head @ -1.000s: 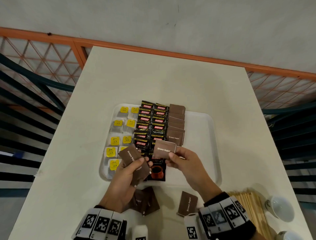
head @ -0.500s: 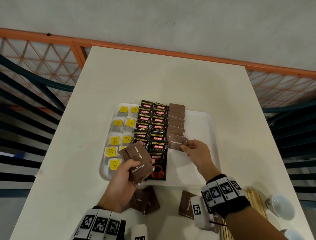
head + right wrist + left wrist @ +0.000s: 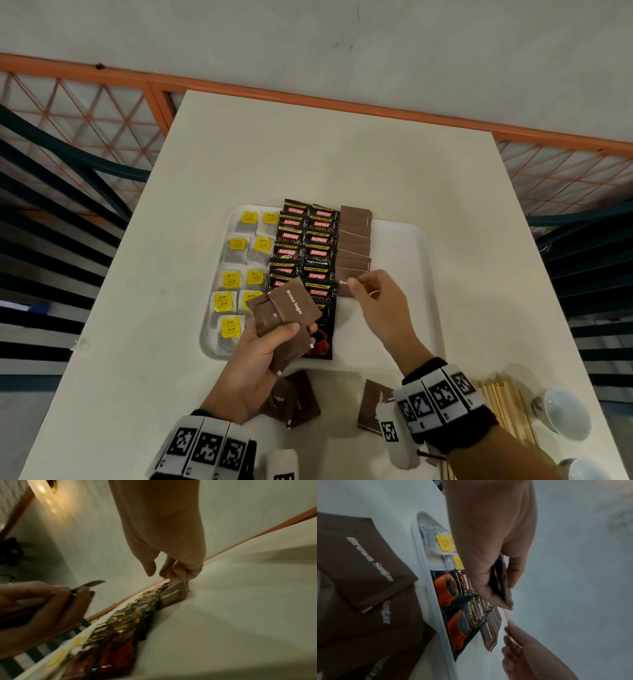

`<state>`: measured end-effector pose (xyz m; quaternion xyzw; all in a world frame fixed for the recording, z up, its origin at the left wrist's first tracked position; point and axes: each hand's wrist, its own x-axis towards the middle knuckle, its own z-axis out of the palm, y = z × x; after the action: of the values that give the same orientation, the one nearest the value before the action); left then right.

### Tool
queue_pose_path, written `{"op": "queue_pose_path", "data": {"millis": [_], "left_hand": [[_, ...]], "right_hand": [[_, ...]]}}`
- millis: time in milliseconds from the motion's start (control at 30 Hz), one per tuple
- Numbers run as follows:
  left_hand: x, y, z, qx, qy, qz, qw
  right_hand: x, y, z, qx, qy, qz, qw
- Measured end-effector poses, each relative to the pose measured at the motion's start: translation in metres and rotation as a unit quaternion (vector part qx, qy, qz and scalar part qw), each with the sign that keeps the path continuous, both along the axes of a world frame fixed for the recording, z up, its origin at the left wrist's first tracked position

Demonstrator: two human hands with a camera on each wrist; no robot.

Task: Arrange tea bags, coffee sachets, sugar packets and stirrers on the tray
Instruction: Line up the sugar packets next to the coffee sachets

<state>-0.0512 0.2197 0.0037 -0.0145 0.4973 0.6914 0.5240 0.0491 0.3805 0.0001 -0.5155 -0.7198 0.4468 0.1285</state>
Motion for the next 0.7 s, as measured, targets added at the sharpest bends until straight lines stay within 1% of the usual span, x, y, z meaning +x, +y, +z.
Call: {"op": "queue_pose_path", "data": {"millis": [67,133,233,333,467,567,633,700], "left_hand": [[0.002,0.001,-0.001,-0.005,0.019,-0.004,1.0],[0.004,0.003,-0.001,-0.008,0.037,-0.005,0.999],[0.006,0.004,0.001,-0.001,0.037,-0.003,0.999],[0.005,0.002,0.001,-0.005,0.032,0.002,0.999],[0.001,0.001,-0.001,-0.016,-0.016,0.023,0.999],[-0.002,0.0,0.0,-0.009,-0.034,0.032,0.999],[-0.004,-0.001,0.001,-0.001,-0.049,0.035,0.998],[-0.005,-0.003,0.001,0.013,-0.07,0.039,0.997]], "right_hand": [[-0.003,-0.015,0.013,-0.057,0.031,0.075,0.995],[-0.006,-0.025,0.019,-0.119,0.072,0.129,0.982],[-0.007,-0.034,0.021,-0.182,0.108,0.165,0.963],[-0.008,-0.034,0.023,-0.211,0.143,0.138,0.957],[-0.003,-0.025,0.022,-0.227,0.175,0.091,0.954],[0.007,-0.012,0.017,-0.181,0.146,0.048,0.971],[0.014,-0.001,0.009,-0.142,0.122,-0.018,0.982],[0.02,0.007,0.001,-0.127,0.108,-0.076,0.983]]}}
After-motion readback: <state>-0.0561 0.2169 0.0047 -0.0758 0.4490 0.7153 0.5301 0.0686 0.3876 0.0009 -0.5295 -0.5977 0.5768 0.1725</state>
